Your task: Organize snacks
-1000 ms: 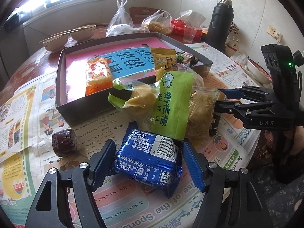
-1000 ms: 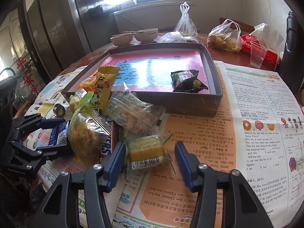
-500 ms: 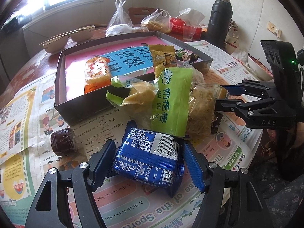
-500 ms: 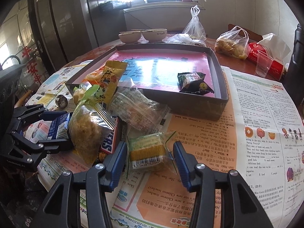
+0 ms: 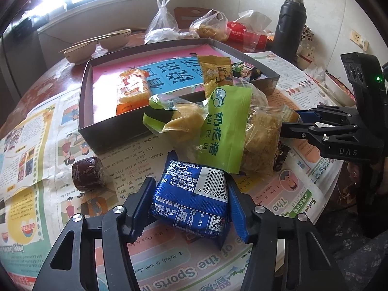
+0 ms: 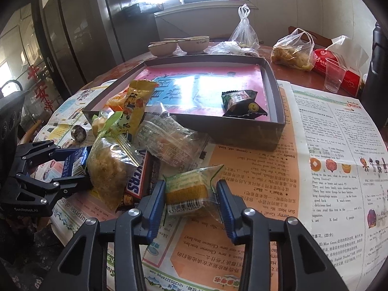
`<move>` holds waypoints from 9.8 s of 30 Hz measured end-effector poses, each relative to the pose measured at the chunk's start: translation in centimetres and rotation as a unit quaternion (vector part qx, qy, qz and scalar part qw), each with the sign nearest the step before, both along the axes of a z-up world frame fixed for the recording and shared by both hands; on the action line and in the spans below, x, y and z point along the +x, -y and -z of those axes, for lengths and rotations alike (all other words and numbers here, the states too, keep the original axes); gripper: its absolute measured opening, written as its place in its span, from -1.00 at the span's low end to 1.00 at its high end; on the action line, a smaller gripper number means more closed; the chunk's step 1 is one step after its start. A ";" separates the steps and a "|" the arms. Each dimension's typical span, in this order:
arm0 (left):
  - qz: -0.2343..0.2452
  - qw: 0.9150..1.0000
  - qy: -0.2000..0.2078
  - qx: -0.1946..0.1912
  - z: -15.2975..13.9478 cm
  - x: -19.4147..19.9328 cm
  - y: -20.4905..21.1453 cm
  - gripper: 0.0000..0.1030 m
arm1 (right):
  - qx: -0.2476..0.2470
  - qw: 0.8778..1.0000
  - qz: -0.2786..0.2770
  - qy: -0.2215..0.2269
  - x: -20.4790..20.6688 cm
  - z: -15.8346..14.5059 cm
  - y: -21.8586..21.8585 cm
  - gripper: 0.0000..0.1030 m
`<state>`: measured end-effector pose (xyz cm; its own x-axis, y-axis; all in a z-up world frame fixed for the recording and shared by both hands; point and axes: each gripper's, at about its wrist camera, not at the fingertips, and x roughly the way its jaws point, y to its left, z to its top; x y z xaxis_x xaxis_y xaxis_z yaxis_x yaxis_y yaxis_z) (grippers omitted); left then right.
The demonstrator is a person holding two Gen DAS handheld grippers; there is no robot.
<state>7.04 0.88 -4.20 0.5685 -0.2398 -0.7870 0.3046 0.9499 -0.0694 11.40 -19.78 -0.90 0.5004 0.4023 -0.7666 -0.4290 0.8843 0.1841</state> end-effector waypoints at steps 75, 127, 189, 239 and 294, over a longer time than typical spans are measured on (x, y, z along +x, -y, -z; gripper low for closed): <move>-0.125 0.987 0.063 -0.075 -6.8 4.6 -5.0 0.07 | 0.064 0.995 0.058 0.052 4.3 -5.1 0.5 -0.18; -0.241 0.965 0.092 0.040 -4.0 11.9 -4.6 0.07 | 0.088 0.991 0.082 0.054 7.9 -4.8 0.1 -0.18; -0.195 0.979 0.044 -0.027 -2.4 11.6 -3.9 0.07 | 0.003 0.999 0.036 0.032 8.9 -0.7 -3.5 -0.16; -0.178 0.983 0.027 -0.035 -2.8 10.7 -3.7 0.25 | 0.004 0.999 0.034 0.018 8.5 -1.9 -2.4 -0.10; -0.156 0.984 0.051 -0.073 -7.4 6.1 -3.2 0.49 | 0.064 0.995 0.047 0.057 6.5 -5.6 -1.0 0.26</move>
<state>13.16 4.05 3.16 0.7067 -0.1471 -0.6920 0.0120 0.9805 -0.1961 17.88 -18.73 4.71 0.6214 0.4395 -0.6486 -0.3693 0.8944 0.2523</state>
